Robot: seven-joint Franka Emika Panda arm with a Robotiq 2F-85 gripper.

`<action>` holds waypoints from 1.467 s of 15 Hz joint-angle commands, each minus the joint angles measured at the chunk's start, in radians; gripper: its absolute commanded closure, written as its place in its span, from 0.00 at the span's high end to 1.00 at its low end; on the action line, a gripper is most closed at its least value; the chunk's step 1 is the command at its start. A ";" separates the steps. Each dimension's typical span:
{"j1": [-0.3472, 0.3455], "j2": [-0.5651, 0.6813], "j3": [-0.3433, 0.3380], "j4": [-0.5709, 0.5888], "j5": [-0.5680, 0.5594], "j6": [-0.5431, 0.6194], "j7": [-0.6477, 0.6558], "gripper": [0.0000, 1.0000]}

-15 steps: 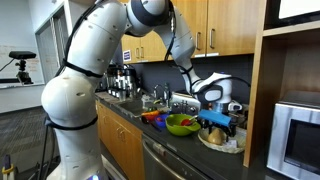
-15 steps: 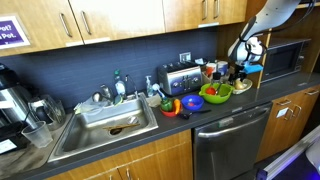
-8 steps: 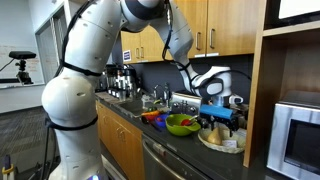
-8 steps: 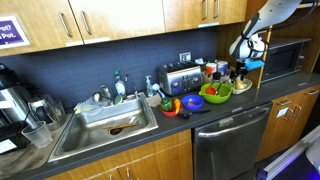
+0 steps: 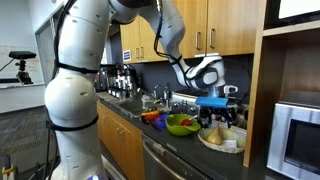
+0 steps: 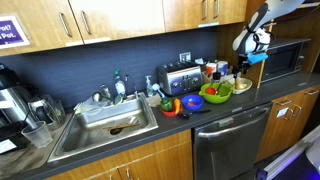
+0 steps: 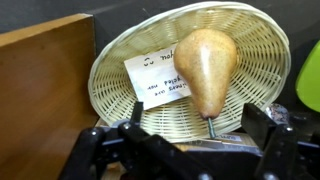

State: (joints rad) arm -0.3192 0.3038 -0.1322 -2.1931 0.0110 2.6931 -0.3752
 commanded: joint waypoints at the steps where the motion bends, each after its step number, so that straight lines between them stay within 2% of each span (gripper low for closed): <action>1: 0.066 -0.087 -0.026 -0.080 -0.094 -0.014 0.069 1.00; 8: 0.194 -0.179 -0.030 -0.169 -0.337 -0.042 0.223 1.00; 14: 0.281 -0.247 0.006 -0.207 -0.536 -0.080 0.345 1.00; 22: 0.348 -0.245 0.096 -0.200 -0.632 -0.155 0.379 1.00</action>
State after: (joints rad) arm 0.0092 0.0767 -0.0594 -2.3821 -0.5757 2.5725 -0.0234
